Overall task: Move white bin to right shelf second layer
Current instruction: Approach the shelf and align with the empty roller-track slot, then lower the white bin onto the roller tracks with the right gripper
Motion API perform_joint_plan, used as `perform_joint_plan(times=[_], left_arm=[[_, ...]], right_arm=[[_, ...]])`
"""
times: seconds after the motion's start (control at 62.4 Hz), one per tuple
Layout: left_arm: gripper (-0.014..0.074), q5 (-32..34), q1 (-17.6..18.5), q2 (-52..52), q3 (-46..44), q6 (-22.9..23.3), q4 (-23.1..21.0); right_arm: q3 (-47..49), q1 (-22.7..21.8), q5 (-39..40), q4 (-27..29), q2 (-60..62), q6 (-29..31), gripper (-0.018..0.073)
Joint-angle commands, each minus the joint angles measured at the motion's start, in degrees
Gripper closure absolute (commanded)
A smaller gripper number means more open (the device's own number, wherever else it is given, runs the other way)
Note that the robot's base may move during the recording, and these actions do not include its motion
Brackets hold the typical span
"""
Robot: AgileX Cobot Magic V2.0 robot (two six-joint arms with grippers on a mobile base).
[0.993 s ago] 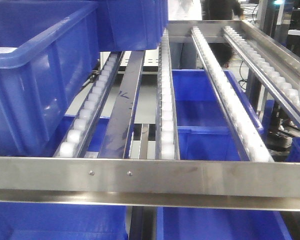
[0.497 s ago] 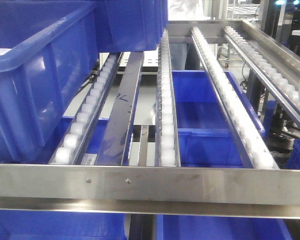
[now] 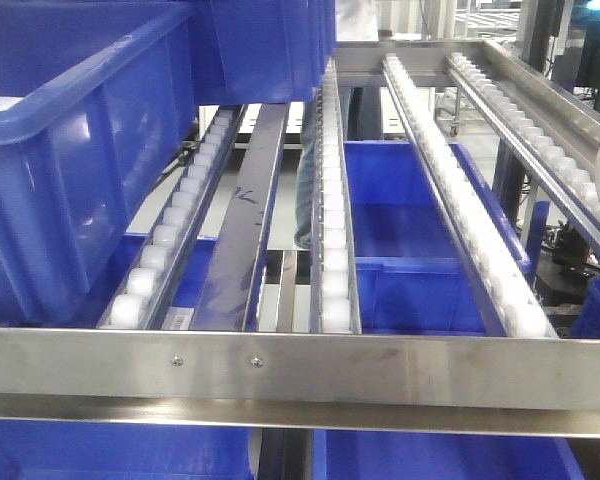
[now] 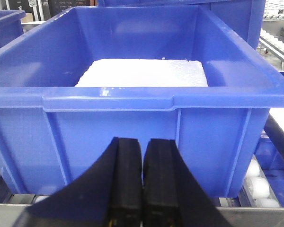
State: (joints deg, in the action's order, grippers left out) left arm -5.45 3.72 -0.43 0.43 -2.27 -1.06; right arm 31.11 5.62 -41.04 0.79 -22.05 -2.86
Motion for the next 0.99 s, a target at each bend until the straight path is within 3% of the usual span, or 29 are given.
perform_joint_plan(times=[0.0,0.304,0.481,0.641,0.785,0.897,0.977], left_arm=[[0.0512,4.6,0.2,-1.0,1.5,0.3,-0.4],[0.0512,4.6,0.2,-1.0,1.5,0.3,-0.4],[0.0512,4.6,0.2,-1.0,1.5,0.3,-0.4],[0.0512,4.6,0.2,-1.0,1.5,0.3,-0.4],[0.0512,4.6,0.2,-1.0,1.5,0.3,-0.4],[0.0512,4.6,0.2,-1.0,1.5,0.3,-0.4],[0.0512,4.6,0.2,-1.0,1.5,0.3,-0.4]], right_arm=[[1.7,-0.3,5.6,0.0,-0.2,0.1,0.0504],[1.6,-0.2,7.5,-2.3,-9.1,-2.8,0.0504],[4.0,1.8,12.5,-14.4,-20.9,-18.7,0.0504],[11.0,8.4,14.1,-25.3,-33.1,-33.2,0.0504],[17.6,16.2,14.9,-30.7,-43.8,-42.0,0.0504],[21.2,18.6,15.2,-34.6,-51.6,-50.3,0.0504],[22.2,19.1,16.9,-35.4,-54.9,-52.7,0.0504]])
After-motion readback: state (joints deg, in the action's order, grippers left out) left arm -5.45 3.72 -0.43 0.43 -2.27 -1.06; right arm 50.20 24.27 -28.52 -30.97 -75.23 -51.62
